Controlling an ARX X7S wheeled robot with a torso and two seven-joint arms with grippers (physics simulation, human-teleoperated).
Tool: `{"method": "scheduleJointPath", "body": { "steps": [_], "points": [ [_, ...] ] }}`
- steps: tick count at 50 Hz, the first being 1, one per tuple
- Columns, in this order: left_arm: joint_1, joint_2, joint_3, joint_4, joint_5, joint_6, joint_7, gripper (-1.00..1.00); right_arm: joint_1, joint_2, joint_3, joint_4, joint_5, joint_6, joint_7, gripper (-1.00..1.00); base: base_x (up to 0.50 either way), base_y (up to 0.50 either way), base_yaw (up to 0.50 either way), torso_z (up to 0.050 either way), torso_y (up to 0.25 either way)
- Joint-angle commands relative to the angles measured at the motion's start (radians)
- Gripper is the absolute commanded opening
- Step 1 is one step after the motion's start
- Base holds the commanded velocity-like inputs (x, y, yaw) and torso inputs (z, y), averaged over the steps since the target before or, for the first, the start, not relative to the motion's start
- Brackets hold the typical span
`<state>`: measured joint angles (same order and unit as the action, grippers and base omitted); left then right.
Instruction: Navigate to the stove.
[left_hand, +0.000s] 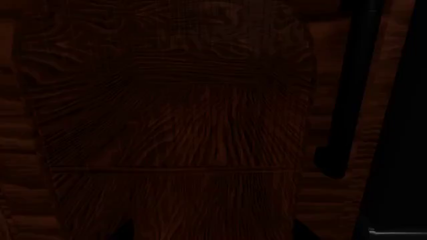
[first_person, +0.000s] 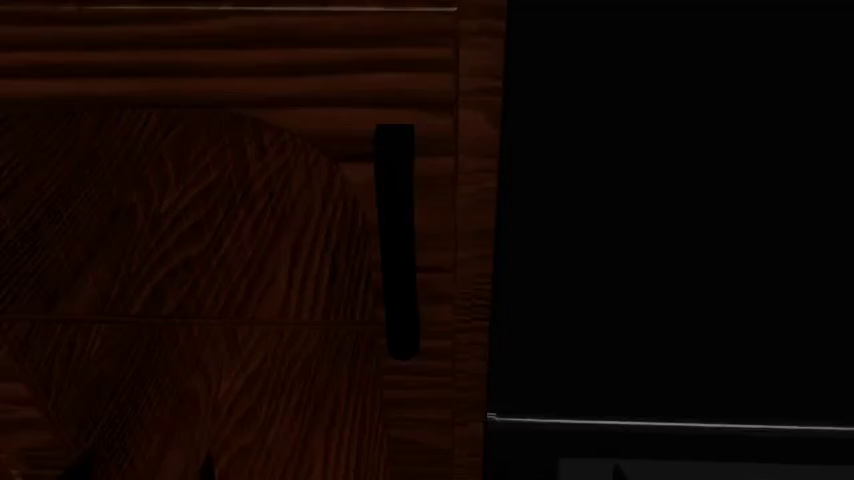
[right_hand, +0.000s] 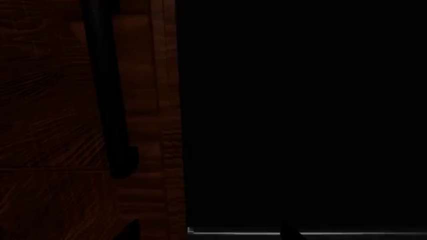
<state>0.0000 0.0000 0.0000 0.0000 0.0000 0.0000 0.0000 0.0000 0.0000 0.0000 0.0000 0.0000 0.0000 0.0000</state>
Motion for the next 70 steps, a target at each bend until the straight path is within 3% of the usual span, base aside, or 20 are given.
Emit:
{"method": "scheduleJointPath", "body": {
  "steps": [1, 15, 22, 24, 27, 32, 70],
  "points": [
    [0.001, -0.012, 0.013, 0.008, -0.012, -0.007, -0.013, 1.00, -0.001, 0.039, -0.049, -0.012, 0.039, 0.010, 0.049, 1.00, 0.00, 0.00, 0.00, 0.000, 0.000],
    [-0.020, -0.046, 0.077, -0.013, -0.016, -0.038, -0.098, 1.00, 0.010, 0.067, -0.083, 0.015, 0.025, -0.006, 0.096, 1.00, 0.00, 0.00, 0.00, 0.000, 0.000],
    [-0.012, -0.062, 0.090, -0.022, -0.031, 0.022, -0.101, 1.00, 0.021, 0.069, -0.082, 0.017, 0.053, -0.003, 0.109, 1.00, 0.00, 0.00, 0.00, 0.000, 0.000],
    [-0.012, -0.065, 0.094, -0.023, -0.031, 0.027, -0.105, 1.00, 0.020, 0.064, -0.101, 0.041, -0.038, -0.049, 0.181, 1.00, 0.00, 0.00, 0.00, 0.000, 0.000],
    [-0.010, -0.068, 0.100, -0.018, -0.030, 0.023, -0.114, 1.00, 0.012, 0.080, -0.102, 0.020, 0.051, -0.025, 0.108, 1.00, 0.00, 0.00, 0.00, 0.000, 0.000],
    [-0.010, -0.074, 0.105, -0.014, -0.035, 0.017, -0.127, 1.00, 0.005, 0.090, -0.112, 0.014, 0.053, -0.038, 0.111, 1.00, -0.01, 0.00, -0.04, 0.000, 0.000],
    [-0.026, -0.112, 0.148, -0.034, -0.064, 0.030, -0.189, 1.00, 0.002, 0.123, -0.144, 0.015, 0.090, -0.102, 0.164, 1.00, -0.12, 0.01, -0.49, 0.000, 0.000]
  ]
}}
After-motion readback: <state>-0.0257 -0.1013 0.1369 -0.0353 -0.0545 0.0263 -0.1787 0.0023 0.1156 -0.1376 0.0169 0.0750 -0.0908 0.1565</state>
